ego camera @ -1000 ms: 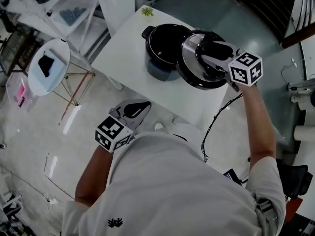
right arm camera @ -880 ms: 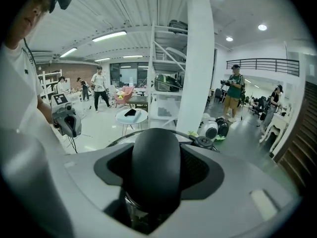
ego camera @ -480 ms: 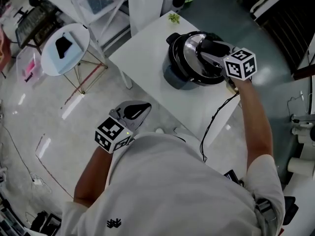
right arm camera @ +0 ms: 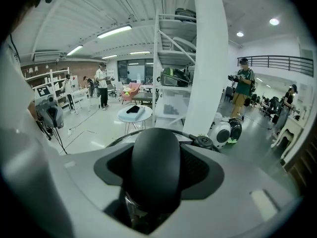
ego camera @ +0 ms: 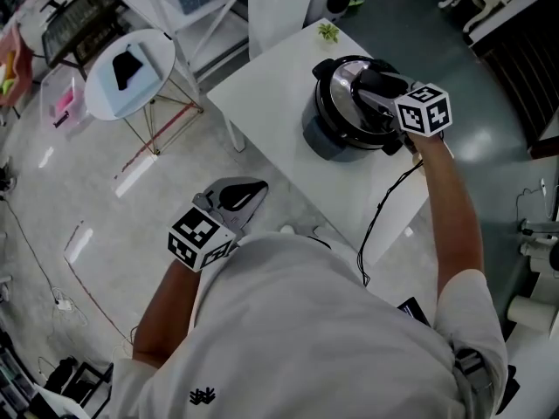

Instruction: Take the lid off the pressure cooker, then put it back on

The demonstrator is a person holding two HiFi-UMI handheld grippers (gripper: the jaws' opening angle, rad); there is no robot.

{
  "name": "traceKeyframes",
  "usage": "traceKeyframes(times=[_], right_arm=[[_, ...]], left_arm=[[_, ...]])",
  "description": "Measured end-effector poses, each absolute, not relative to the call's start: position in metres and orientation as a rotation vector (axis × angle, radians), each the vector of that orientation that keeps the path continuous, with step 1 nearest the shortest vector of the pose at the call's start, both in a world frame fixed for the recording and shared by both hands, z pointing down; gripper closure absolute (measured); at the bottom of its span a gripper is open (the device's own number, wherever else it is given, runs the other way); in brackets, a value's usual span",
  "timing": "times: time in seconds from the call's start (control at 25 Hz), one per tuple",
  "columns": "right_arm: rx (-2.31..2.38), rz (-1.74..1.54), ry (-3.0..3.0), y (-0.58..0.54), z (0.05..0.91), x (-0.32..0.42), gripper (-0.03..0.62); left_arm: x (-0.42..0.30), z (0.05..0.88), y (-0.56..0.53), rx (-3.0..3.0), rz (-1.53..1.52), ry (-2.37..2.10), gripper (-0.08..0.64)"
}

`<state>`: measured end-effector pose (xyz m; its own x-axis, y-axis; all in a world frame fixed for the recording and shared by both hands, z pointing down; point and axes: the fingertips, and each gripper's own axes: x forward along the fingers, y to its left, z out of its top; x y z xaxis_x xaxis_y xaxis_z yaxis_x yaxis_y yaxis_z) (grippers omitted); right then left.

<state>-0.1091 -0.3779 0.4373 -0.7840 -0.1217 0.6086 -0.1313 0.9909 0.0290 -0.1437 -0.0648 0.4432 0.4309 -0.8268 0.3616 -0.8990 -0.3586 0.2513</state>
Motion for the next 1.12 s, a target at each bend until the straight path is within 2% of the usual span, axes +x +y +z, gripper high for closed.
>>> traceKeyframes(times=[0.84, 0.96, 1.12], right_arm=[[0.189, 0.038, -2.5, -0.386, 0.449, -0.11, 0.296], [0.22, 0.026, -2.498, -0.388, 0.448, -0.106, 0.261], [0.276, 0.036, -2.494, -0.388, 0.444, -0.096, 0.256]], left_arm=[[-0.147, 0.446, -0.067, 2.289, 0.238, -1.417, 0.552], [-0.149, 0.445, -0.064, 2.3, 0.242, -1.401, 0.552], [-0.153, 0.445, -0.061, 2.316, 0.243, -1.37, 0.552]])
